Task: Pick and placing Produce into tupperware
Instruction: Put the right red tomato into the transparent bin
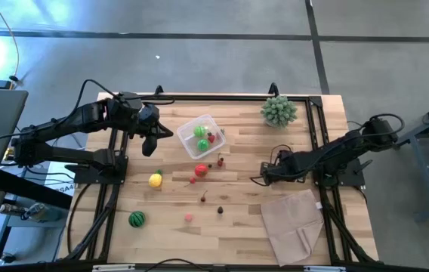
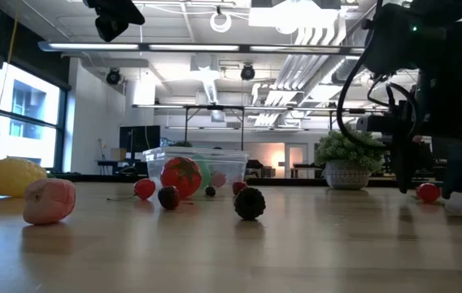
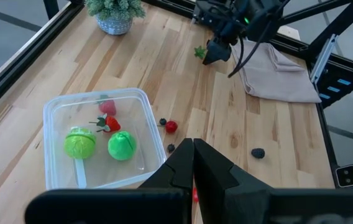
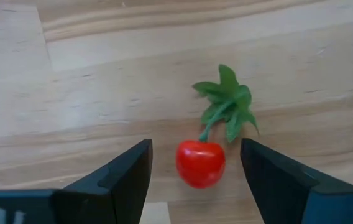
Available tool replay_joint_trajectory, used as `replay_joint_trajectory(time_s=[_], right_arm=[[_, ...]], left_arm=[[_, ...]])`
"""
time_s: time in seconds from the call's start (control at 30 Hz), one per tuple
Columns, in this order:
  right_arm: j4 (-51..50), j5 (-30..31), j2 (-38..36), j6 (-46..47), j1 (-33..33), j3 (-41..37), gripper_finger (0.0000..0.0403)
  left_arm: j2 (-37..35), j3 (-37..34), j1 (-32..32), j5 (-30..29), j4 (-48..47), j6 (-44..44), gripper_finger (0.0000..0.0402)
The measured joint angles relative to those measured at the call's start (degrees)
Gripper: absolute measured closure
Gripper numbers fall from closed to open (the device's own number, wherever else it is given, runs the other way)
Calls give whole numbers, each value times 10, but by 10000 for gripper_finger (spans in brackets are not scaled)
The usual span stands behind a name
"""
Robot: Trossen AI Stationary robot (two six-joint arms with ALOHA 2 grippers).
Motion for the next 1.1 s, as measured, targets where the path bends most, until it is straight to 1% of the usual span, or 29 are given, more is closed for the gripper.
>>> replay_joint_trajectory(time_s=[0.23,0.37,0.83,1.1], right_arm=[[3,-8,16,-5,0,0,171],[10,-7,28,-9,0,2,192],[11,-3,28,-9,0,0,269],[15,10,29,-20,0,0,293]], left_arm=[[0,0,0,0,0,0,401],[0,0,0,0,0,0,401],[0,0,0,0,0,0,401],[0,0,0,0,0,0,401]])
